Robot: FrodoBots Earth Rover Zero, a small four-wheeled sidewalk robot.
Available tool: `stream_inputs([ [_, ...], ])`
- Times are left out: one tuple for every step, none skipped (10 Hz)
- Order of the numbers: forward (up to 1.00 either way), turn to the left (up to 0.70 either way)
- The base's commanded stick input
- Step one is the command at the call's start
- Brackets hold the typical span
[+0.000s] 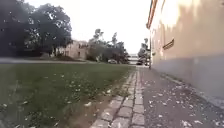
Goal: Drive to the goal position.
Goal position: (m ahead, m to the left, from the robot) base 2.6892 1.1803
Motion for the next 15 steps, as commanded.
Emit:
stream_inputs([
  [0.44,0.27],
  [0.44,0.27],
  [0.44,0.16],
  [0.44,0.06],
  [0.44,0.02],
  [0.44,0.02],
  [0.44,0.02],
  [0.44,0.02],
  [0.44,0.02],
  [0.44,0.02],
  [0.44,0.02],
  [0.44,0.02],
  [0.44,0.02],
  [0.44,0.02],
  [0.44,0.02],
])
